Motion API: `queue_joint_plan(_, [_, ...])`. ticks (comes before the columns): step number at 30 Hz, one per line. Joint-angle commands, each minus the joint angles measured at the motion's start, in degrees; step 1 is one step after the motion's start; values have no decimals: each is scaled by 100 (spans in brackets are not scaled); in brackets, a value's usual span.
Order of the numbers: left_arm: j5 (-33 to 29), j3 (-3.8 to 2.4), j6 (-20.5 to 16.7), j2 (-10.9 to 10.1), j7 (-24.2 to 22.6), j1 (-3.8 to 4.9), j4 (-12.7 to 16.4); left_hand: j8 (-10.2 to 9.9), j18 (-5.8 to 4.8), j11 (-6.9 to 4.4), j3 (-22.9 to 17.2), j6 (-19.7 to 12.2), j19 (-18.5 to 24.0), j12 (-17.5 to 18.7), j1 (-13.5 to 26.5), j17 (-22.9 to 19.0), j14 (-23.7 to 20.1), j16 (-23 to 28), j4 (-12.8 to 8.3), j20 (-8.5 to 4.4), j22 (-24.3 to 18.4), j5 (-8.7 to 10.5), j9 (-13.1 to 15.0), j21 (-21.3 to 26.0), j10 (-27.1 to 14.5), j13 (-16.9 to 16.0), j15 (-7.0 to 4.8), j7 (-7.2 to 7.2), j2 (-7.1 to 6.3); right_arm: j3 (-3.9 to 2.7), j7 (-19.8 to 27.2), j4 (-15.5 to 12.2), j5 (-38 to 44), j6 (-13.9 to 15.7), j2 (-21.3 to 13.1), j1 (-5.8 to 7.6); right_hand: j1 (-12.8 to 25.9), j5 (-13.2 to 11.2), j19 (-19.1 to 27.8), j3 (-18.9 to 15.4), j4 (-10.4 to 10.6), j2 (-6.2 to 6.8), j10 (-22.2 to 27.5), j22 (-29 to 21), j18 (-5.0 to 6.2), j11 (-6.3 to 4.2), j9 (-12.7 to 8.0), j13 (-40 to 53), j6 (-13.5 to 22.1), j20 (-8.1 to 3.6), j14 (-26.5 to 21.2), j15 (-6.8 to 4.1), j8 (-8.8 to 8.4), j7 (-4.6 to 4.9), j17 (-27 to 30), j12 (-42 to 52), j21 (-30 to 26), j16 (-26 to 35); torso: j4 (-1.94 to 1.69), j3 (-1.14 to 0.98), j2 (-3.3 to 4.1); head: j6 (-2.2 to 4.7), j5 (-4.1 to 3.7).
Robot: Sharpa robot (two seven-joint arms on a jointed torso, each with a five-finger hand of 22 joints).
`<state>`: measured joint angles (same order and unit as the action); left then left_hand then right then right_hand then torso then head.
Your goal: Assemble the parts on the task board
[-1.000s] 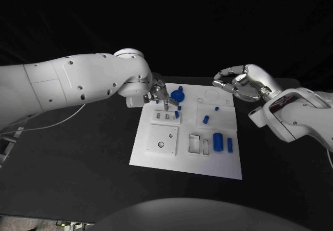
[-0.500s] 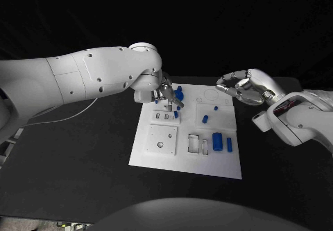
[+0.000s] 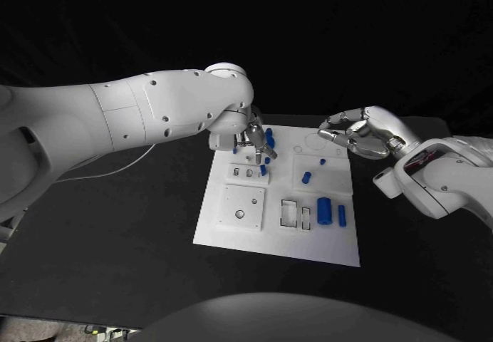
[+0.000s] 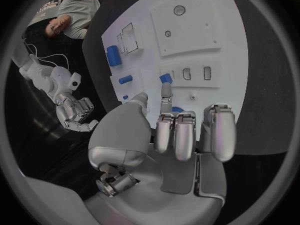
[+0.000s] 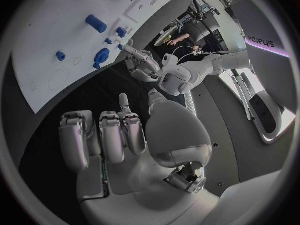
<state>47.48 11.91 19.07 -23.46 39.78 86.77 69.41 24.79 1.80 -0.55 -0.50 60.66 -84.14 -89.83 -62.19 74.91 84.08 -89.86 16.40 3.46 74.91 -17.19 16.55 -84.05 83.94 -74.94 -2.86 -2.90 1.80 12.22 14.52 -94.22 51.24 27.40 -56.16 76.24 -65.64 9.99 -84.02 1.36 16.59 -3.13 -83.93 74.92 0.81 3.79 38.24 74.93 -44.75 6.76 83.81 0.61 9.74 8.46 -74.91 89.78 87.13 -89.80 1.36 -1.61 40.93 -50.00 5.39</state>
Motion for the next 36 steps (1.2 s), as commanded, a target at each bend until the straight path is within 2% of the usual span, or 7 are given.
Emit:
queue_joint_plan(1, [303, -2, 77, 32, 393, -11, -25, -54, -11, -40, 47, 41, -150, -17, -104, 1509, 592, -14, -26, -29, 1287, -13, 29, -10, 606, -1506, -56, 15, -40, 2, -55, -11, 49, -143, 6, -14, -47, 39, -330, 13, -17, -8, -607, 1380, 17, 54, -6, 1507, -47, 49, 619, 40, 26, -9, -1509, 22, -30, -20, -12, 3, -9, 0, -4])
queue_joint_plan(5, [421, -3, 169, 45, 461, -24, -63, -104, -12, -43, 84, 53, -152, -17, -164, 1509, 592, -14, -19, -38, 1286, 59, 55, -8, 606, -1506, -62, 14, -73, 3, -76, -16, 72, -140, -7, -21, -50, 44, -329, 13, -16, -11, -607, 1380, 18, 57, -5, 1507, -52, 50, 619, 42, 31, -7, -1509, 22, -31, -20, -18, -6, -10, 0, -5])
queue_joint_plan(11, [482, -4, 249, 65, 530, -51, -124, -139, -10, -53, 147, 146, -151, -17, -172, 1509, 592, -14, 13, -48, 1284, 168, 118, 0, 606, -1506, -70, 31, -55, 3, -103, -13, 84, -150, -17, -33, -53, 49, -327, 12, -14, -15, -607, 1379, 18, 59, -5, 1507, -57, 52, 619, 43, 35, -6, -1509, 22, -33, -20, -16, 0, -10, 0, -25])
queue_joint_plan(28, [363, -5, 133, 165, 455, -218, -292, -209, -4, -55, 225, 153, -134, -17, -93, 1509, 592, -14, 31, -56, 1274, 203, 175, 29, 606, -1506, -77, 27, -2, 4, -216, 23, 108, -219, 0, -53, -104, 70, -312, 14, -29, -19, -607, 1372, 23, 74, -7, 1507, -73, 60, 619, 54, 53, 6, -1509, 22, -49, -20, -32, 2, -10, 0, -57])
queue_joint_plan(33, [325, -5, 135, 183, 440, -256, -312, -211, -3, -55, 226, 153, -134, -17, -92, 1509, 592, -14, 31, -56, 1274, 203, 177, 29, 606, -1506, -76, 27, 1, 4, -235, 29, 128, -235, 7, -55, -212, 64, -305, 17, -68, 1, -607, 1369, 26, 85, -13, 1507, -91, 71, 619, 66, 75, 13, -1509, 22, -56, -20, -37, 2, -11, 0, -41])
queue_joint_plan(36, [293, -5, 129, 193, 432, -277, -323, -243, -4, -54, 265, 165, -134, -17, -75, 1509, 592, -14, 23, -56, 1274, 295, 211, 31, 606, -1506, -76, 27, 24, 4, -240, 32, 147, -239, 14, -56, -278, 50, -304, 14, -85, 15, -607, 1368, 26, 88, -18, 1507, -95, 77, 619, 71, 86, 16, -1509, 22, -56, -20, -37, 1, -13, 0, -36])
